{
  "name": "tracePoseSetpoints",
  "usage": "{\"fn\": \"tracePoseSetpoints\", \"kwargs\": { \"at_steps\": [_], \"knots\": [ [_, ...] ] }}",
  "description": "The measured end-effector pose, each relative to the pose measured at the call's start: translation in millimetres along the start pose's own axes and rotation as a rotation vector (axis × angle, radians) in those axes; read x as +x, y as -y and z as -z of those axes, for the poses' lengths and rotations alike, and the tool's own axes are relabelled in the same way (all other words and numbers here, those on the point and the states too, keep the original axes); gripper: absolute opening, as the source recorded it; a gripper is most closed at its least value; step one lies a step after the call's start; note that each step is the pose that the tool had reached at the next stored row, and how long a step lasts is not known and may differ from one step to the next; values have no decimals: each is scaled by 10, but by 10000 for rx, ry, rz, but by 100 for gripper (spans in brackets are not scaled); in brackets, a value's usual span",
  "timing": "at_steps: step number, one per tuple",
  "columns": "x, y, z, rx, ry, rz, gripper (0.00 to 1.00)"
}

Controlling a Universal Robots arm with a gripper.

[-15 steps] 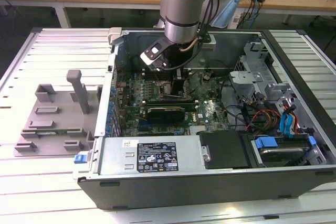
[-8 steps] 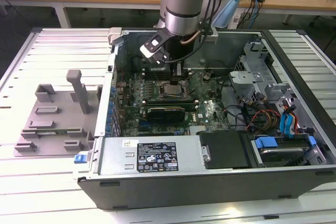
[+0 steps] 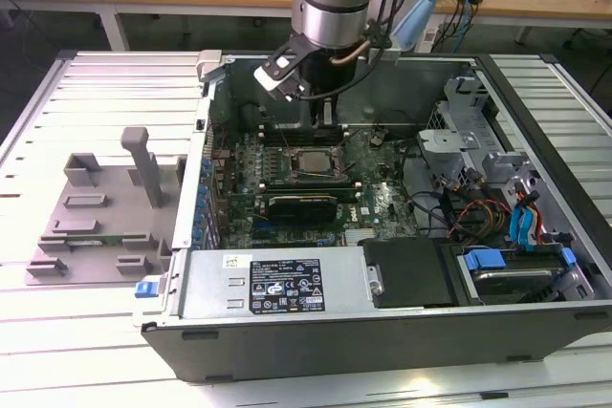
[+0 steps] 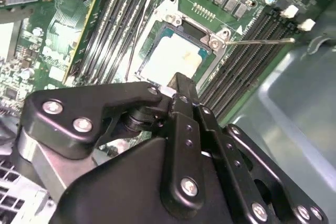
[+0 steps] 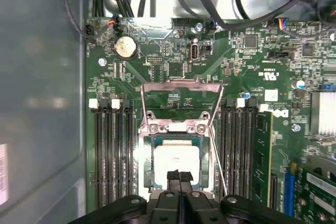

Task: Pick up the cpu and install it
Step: 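Place the cpu into insertion slot, then close the cpu cover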

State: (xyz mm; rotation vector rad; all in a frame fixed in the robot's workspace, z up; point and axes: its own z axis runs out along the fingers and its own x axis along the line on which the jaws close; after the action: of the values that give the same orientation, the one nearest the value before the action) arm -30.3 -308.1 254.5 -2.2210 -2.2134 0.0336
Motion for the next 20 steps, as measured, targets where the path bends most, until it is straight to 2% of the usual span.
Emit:
{"fn": "tracePoseSetpoints", "kwargs": {
  "at_steps": [2,5,7,14,15,16,18,19,20],
  "knots": [
    [-2,3,146,1,1,0,11],
    [-3,6,283,1,2,0,11],
    [-3,6,308,-1,-2,0,11],
    [-4,6,311,0,0,0,11],
    [-4,-13,313,4,4,0,11],
    [-3,-158,311,20,1,0,11],
    [-2,-304,305,83,1,1,11],
    [-2,-401,301,138,-9,1,11],
    [-1,-446,299,165,-22,4,11]
  ]
}}
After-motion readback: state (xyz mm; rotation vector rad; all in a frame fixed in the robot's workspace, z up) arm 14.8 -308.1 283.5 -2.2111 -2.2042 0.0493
